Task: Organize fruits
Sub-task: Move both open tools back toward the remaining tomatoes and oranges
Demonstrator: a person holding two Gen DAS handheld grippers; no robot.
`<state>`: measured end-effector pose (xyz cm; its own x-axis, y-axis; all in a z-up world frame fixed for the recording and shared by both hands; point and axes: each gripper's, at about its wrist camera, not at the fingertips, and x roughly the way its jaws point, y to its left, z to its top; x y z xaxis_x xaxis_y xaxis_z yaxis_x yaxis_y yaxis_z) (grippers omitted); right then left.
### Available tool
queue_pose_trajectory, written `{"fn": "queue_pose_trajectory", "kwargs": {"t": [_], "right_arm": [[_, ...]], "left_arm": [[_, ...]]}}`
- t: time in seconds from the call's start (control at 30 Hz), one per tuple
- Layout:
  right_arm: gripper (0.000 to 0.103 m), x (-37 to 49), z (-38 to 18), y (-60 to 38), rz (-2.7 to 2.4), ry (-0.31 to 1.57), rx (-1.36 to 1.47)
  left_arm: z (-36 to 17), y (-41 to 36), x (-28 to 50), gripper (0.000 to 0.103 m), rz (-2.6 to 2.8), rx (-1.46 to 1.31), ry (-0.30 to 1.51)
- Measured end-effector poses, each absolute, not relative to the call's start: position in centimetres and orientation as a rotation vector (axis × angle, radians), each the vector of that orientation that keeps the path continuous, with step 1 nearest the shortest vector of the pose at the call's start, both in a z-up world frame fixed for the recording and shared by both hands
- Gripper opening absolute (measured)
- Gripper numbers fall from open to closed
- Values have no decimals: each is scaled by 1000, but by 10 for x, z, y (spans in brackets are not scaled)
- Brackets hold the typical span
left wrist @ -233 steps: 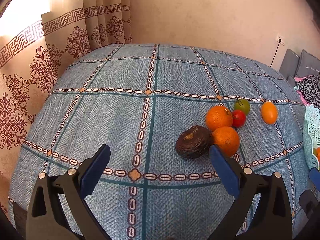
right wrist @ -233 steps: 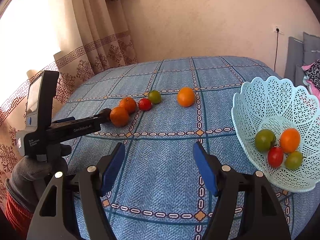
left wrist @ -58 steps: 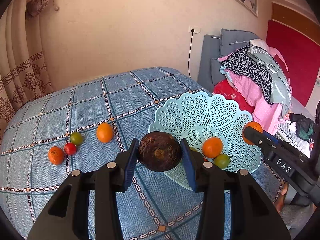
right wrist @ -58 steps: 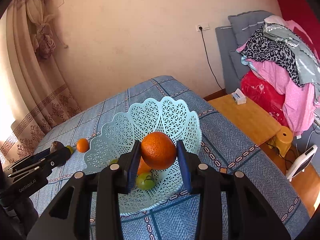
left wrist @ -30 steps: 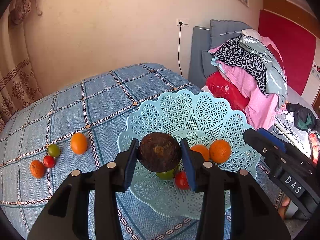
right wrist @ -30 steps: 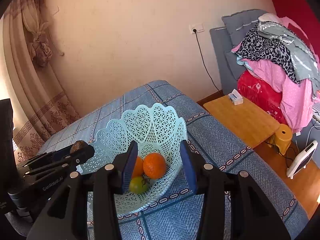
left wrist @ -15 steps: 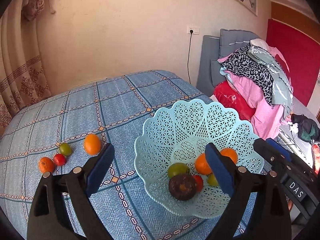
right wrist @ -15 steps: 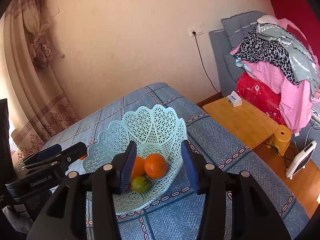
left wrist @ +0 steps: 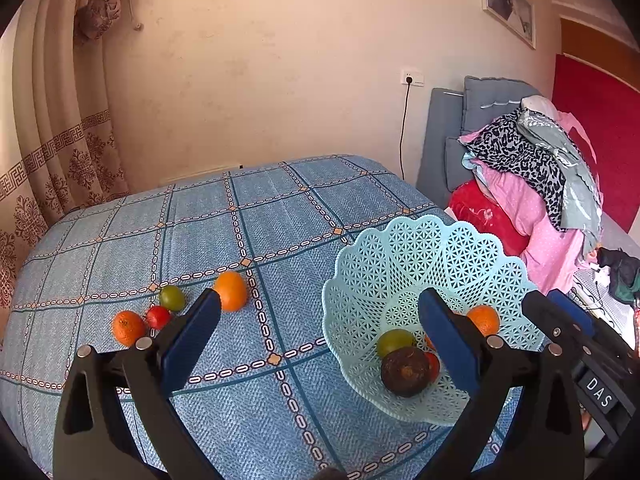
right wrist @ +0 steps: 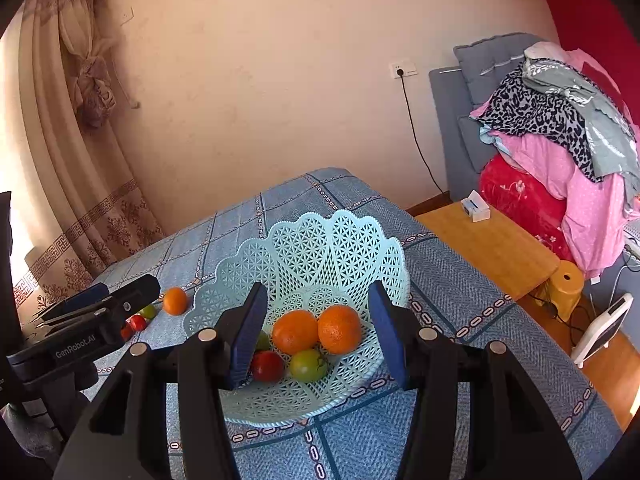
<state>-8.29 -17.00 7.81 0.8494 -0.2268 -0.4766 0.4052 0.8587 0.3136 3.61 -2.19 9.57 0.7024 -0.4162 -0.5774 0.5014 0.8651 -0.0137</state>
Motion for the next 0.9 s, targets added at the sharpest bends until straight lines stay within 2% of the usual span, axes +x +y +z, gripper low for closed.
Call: {"fn": "queue_pose_trajectory", "kwargs": {"t": [0.43, 0.9], "right_arm": [[53, -74, 88, -144, -302, 447, 379], [53, -51, 96, -95, -199, 467, 311]], "left_arm": [[108, 17, 43, 100, -462, 111, 570], [118, 91, 75, 100, -309, 36, 556]]}}
